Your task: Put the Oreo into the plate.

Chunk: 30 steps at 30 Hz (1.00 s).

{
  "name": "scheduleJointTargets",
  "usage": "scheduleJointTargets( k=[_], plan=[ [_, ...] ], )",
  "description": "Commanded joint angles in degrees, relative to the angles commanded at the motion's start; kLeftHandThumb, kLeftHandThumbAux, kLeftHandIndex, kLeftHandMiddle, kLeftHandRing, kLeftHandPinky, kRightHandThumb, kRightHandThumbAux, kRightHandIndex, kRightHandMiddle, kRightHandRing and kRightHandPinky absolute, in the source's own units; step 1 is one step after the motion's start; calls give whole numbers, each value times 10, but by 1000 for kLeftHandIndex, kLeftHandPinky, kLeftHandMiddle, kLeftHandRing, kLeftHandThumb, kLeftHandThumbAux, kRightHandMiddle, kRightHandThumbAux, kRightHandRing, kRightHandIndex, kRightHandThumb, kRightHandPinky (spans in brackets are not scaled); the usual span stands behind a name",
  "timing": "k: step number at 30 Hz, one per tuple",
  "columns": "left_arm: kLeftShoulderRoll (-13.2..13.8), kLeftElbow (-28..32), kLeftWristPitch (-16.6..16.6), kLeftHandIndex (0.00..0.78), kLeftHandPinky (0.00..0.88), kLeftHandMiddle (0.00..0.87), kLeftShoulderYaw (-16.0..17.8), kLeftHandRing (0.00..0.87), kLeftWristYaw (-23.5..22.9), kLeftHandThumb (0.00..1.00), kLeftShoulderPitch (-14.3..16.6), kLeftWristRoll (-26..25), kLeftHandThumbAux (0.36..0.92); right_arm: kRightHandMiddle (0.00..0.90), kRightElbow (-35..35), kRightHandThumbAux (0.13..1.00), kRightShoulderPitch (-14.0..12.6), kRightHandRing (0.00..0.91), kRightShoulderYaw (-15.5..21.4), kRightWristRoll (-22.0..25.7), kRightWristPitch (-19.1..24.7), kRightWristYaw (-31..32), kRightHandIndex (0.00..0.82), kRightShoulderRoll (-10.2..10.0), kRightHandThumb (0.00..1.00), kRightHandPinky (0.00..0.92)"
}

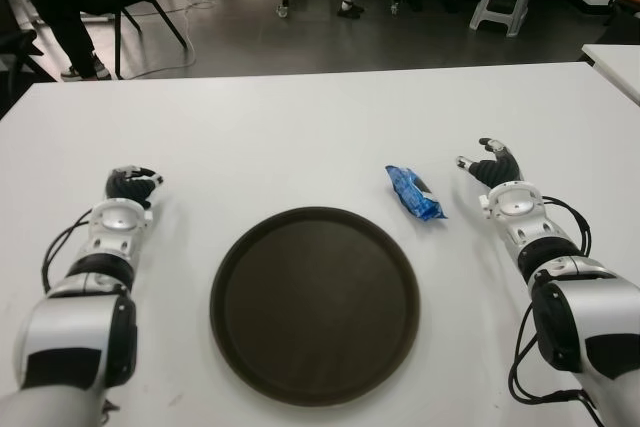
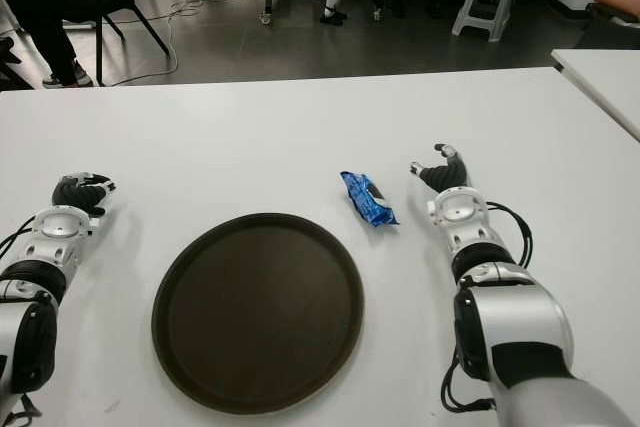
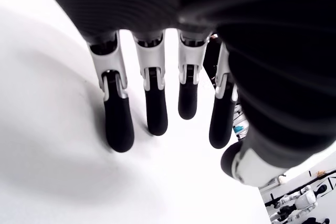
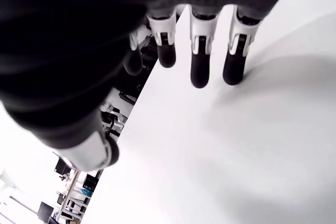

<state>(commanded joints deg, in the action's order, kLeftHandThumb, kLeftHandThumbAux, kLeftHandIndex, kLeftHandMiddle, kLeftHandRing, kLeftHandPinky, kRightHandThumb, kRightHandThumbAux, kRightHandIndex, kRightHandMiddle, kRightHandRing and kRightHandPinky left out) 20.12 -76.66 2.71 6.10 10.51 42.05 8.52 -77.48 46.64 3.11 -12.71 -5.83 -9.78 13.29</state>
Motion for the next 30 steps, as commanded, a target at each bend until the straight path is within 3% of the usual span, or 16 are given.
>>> scheduleJointTargets(
  k=[5,10,30],
  plan=[
    [0,-1,-1,399,203,187,0,200,1,676,0,0,721,190,0,710,1,228,0,0,4,0,132,0,408,303],
    [-1,-1,-2,399,217,192,-2,209,1,677,0,1,722,256,-1,704,1,324,0,0,6,0,134,1,422,399],
    [-1,0,-2,399,197,193,-4,203,1,677,1,0,722,110,0,721,-3,128,-35,-34,-6,-39,98,2,335,183]
  ],
)
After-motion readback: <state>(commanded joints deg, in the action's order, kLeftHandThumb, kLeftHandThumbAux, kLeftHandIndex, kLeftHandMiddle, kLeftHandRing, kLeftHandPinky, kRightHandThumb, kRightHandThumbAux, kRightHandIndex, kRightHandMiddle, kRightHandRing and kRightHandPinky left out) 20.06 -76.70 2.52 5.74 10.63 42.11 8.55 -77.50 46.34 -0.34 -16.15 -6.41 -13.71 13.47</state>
